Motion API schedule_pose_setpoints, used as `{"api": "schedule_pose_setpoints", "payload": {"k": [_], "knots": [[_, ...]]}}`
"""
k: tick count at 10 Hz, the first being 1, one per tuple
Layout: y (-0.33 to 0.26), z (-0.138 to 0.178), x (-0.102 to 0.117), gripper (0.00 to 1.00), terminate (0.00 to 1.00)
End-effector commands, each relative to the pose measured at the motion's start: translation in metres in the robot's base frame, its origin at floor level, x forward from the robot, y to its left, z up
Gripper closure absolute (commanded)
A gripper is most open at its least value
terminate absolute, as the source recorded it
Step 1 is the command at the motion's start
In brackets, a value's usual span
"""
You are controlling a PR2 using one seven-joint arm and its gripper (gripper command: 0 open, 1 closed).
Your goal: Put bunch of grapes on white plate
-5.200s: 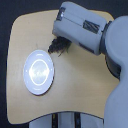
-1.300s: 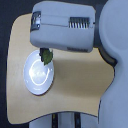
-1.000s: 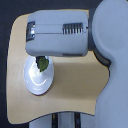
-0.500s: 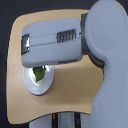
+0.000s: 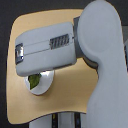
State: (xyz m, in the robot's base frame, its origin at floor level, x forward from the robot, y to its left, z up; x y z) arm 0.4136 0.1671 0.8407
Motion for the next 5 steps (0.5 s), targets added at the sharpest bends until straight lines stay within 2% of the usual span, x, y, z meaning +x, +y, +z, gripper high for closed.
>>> {"api": "schedule_pose_setpoints", "payload": {"k": [1, 5], "knots": [[-0.002, -0.042, -0.006, 1.00, 0.00], [-0.014, -0.077, 0.010, 1.00, 0.00]]}}
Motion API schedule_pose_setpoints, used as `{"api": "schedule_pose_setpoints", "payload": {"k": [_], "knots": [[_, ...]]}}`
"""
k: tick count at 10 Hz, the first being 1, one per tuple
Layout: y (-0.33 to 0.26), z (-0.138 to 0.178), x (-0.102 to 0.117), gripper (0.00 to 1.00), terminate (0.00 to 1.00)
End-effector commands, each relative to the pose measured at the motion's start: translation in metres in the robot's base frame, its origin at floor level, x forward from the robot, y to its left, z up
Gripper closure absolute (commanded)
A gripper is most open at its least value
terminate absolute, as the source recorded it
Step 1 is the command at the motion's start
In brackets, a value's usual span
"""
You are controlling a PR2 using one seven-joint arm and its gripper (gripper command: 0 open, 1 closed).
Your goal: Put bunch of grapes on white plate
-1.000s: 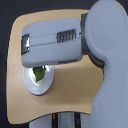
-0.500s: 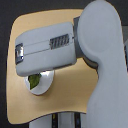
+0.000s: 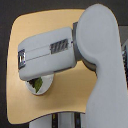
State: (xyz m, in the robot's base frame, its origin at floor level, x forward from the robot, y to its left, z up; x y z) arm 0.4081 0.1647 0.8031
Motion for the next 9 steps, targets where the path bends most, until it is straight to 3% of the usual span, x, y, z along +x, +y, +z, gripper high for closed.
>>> {"api": "schedule_pose_setpoints", "payload": {"k": [1, 9], "knots": [[-0.015, -0.044, 0.017, 1.00, 0.00], [-0.025, -0.056, 0.031, 1.00, 0.00]]}}
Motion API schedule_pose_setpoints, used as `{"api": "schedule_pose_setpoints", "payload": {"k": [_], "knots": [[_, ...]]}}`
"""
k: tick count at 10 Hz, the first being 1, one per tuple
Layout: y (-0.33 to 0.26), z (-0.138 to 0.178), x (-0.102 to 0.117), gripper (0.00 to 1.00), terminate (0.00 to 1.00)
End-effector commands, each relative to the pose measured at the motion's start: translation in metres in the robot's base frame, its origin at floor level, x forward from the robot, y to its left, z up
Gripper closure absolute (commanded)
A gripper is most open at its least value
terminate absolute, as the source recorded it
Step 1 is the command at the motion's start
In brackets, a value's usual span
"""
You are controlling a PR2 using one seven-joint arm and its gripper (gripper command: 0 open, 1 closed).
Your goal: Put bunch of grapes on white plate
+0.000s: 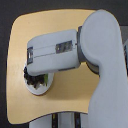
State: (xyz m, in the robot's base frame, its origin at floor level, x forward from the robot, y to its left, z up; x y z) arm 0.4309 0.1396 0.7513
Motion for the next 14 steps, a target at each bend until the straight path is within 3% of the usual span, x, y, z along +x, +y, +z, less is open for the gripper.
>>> {"api": "schedule_pose_setpoints", "payload": {"k": [1, 12, 13, 14], "knots": [[0.000, -0.005, 0.009, 1.00, 0.00], [-0.002, 0.000, 0.023, 1.00, 0.00], [-0.002, 0.001, 0.024, 0.00, 0.00], [-0.003, 0.002, 0.025, 0.00, 0.00]]}}
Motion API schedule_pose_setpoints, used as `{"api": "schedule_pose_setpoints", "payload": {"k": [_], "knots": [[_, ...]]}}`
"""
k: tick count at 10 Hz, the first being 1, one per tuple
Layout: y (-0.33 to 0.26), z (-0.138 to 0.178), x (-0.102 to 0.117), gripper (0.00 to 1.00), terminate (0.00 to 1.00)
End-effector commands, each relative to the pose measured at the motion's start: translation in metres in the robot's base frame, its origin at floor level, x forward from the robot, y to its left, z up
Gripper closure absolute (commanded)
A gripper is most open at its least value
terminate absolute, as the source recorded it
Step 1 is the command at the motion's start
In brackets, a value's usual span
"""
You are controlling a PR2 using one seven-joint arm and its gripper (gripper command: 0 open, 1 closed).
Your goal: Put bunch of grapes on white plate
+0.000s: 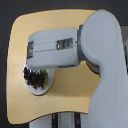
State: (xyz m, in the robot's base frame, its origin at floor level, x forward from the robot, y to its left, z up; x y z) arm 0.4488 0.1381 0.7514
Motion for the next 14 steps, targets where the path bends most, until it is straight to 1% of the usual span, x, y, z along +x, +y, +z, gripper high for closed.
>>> {"api": "schedule_pose_setpoints", "payload": {"k": [1, 5, 7, 9, 10, 11, 14], "knots": [[-0.001, 0.003, 0.008, 0.00, 0.00], [-0.002, 0.013, 0.010, 0.00, 0.00], [0.001, 0.023, 0.016, 0.00, 0.00], [0.009, 0.061, 0.032, 0.00, 0.00], [0.009, 0.082, 0.036, 0.00, 0.00], [0.007, 0.091, 0.038, 0.00, 0.00], [-0.008, 0.135, 0.061, 0.00, 0.00]]}}
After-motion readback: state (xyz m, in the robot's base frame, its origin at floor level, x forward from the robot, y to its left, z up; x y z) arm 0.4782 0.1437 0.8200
